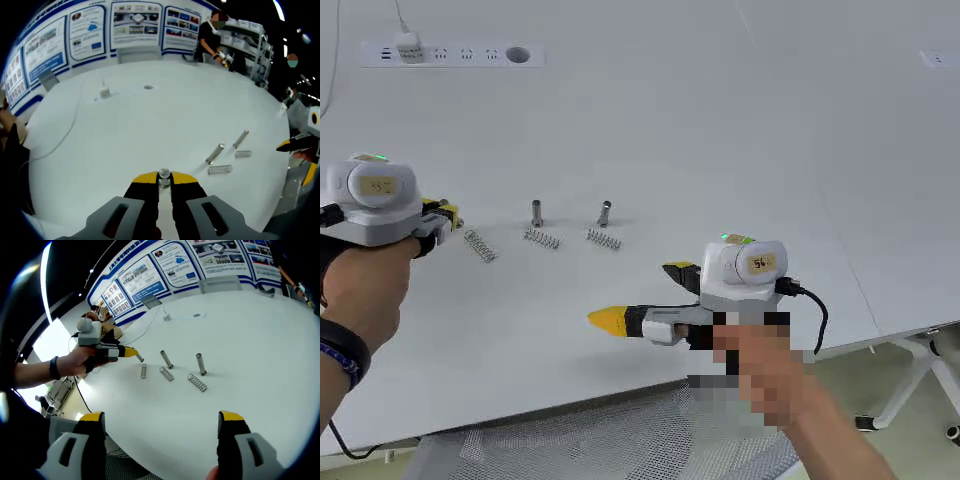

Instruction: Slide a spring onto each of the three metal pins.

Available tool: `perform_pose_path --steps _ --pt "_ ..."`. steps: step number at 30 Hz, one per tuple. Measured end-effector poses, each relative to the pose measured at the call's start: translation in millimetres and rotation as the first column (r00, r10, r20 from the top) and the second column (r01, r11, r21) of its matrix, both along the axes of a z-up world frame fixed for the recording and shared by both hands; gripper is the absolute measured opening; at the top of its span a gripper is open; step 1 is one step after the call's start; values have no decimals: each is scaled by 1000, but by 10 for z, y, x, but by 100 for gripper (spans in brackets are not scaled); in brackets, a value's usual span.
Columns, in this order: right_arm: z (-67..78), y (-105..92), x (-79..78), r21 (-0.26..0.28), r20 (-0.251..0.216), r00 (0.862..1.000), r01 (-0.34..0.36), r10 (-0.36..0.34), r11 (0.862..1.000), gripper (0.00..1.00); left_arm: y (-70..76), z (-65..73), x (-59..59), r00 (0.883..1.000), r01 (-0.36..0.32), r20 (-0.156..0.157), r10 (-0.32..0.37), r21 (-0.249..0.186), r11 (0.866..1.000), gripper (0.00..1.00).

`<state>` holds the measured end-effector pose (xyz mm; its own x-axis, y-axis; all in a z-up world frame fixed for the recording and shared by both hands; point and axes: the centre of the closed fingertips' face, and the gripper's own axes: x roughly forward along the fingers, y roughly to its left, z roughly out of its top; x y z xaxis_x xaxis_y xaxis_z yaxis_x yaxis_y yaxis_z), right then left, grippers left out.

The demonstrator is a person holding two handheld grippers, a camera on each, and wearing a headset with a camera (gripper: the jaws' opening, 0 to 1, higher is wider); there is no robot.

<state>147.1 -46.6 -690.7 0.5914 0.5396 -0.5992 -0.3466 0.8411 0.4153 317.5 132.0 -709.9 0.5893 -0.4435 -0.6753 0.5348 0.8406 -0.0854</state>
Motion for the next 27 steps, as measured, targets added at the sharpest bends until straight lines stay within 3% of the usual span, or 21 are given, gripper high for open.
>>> perform_pose_path --steps 16,27 --pt "-28 1 -33 3 -8 1000 -3 3 1000 95 -220 -23 -62 999 38 -10 -38 -10 999 8" --pt "-47 -29 -54 7 -13 1000 8 -7 1000 95 -316 -120 -80 998 52 -25 -52 -11 999 8"
